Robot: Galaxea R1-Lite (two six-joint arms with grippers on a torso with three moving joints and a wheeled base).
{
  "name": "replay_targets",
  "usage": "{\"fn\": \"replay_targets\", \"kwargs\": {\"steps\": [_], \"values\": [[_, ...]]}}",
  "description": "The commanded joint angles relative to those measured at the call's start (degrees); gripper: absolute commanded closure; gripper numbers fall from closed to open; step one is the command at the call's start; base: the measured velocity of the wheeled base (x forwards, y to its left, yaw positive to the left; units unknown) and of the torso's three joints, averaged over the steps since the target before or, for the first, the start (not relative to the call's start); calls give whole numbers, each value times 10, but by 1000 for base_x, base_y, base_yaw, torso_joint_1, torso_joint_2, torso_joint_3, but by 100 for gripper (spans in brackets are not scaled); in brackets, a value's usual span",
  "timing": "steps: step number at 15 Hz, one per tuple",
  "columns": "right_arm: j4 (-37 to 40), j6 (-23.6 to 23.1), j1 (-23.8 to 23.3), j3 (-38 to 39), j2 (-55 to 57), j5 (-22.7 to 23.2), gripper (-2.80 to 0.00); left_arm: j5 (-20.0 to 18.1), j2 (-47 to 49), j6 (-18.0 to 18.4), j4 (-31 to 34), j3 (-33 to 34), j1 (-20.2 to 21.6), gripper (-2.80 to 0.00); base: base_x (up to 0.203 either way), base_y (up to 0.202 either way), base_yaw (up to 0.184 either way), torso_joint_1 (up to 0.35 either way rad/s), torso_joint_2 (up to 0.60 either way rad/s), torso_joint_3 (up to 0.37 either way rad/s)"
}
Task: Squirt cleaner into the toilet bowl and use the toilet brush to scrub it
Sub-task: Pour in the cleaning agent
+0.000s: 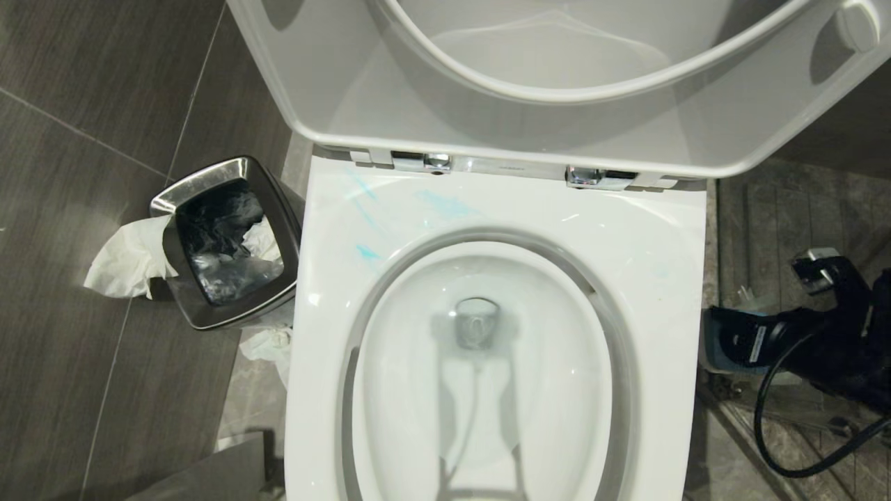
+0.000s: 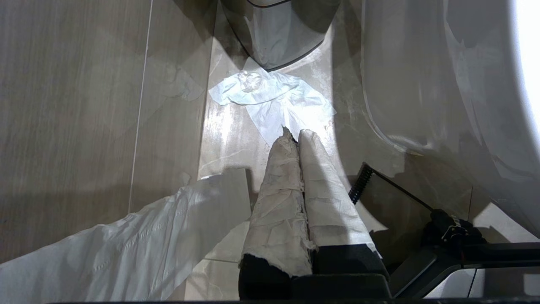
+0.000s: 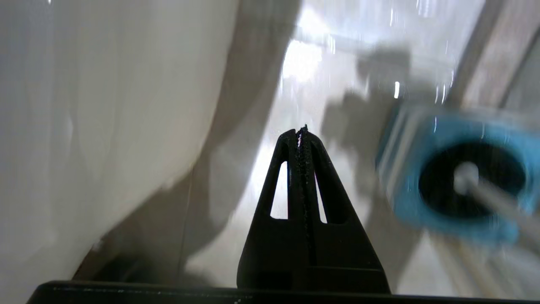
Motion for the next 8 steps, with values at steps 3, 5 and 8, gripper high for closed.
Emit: {"fn": "replay_targets", "kwargs": {"steps": [3,5,8], "values": [[-177,-3,0,47,67,7,0,0,0,0,0,1,0,0,0,0,0,0,0,0],[-224,-4,3,58,103,11,0,0,0,0,0,1,0,0,0,0,0,0,0,0],[-242,2,3,49,126,9,0,0,0,0,0,1,0,0,0,0,0,0,0,0]]}}
